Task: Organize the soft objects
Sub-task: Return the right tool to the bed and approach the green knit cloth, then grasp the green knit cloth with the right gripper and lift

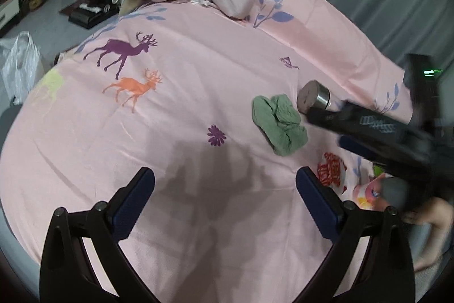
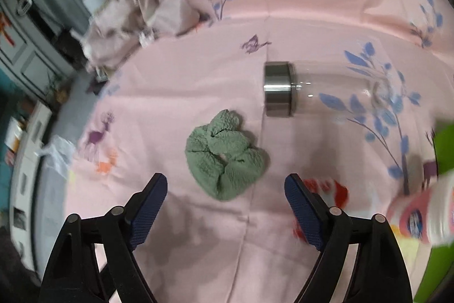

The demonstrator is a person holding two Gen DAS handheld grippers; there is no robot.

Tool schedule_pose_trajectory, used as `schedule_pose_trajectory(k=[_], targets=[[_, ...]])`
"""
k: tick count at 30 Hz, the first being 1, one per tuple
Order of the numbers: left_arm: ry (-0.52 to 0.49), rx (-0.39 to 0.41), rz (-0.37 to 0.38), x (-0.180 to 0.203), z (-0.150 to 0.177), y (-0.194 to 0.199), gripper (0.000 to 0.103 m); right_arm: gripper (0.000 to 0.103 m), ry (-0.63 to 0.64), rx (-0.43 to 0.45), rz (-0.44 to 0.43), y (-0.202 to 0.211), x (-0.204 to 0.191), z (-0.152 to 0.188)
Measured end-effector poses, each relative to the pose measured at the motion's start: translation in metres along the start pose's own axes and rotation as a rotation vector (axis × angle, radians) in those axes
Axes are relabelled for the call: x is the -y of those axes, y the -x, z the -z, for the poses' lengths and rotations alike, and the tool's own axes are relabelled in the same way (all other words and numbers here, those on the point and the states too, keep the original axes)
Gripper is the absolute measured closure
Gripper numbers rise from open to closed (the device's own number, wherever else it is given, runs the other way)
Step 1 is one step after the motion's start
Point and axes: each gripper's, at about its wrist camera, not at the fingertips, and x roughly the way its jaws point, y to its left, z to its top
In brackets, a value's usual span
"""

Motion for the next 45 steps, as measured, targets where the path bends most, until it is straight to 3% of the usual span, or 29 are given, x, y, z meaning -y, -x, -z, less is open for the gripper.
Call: schedule_pose_trajectory(k=[6,10,12,14,16,19,28,37,40,42,44,45], targets=[[0.033,-0.013,0.033,-0.006,-0.006,0.003,0.004,0.033,0.029,-0.086,0.079,-0.052,-0.006,-0.006],[0.037,-0.020,0.049,-0.007,-0.007,0.004,0.004,0.045,0.062,-0.083,0.134,-0.068,-0.007,0.002],[0.041,-0.019,0.054,-0.008,-0.008,0.004,0.004,0.057,0.079,-0.047,0.147,-0.065,-0.007,0.005],[0.040,-0.012,0.051,-0.008,-0.007,0.006,0.004,0.084,0.093,-0.039,0.147,-0.062,-0.008,0.006],[0.034,-0.004,0.044,-0.006,-0.007,0.008,0.004,0.089,0.083,-0.028,0.124,-0.054,-0.006,0.009],[0.029,0.012,0.044,-0.006,-0.006,0.010,0.004,0.089,0.068,0.005,0.053,-0.028,-0.003,0.016],[0.047,0.019,0.062,-0.006,-0.004,0.008,0.004,0.089,0.139,0.033,-0.033,0.055,0.003,0.062],[0.001,-0.068,0.137,0.011,0.008,-0.006,0.004,0.089,0.162,-0.052,-0.065,0.065,0.023,0.116],[-0.017,-0.108,0.159,0.018,0.014,-0.013,0.004,0.088,0.098,-0.091,-0.051,0.059,0.041,0.122],[-0.043,-0.135,0.173,0.024,0.019,-0.017,0.004,0.078,0.035,-0.091,-0.012,0.056,0.056,0.120],[-0.065,-0.156,0.181,0.031,0.025,-0.020,0.008,0.052,0.018,-0.001,0.052,0.061,0.067,0.116],[-0.083,-0.170,0.186,0.036,0.030,-0.022,0.009,0.049,-0.004,0.017,0.053,0.064,0.072,0.114]])
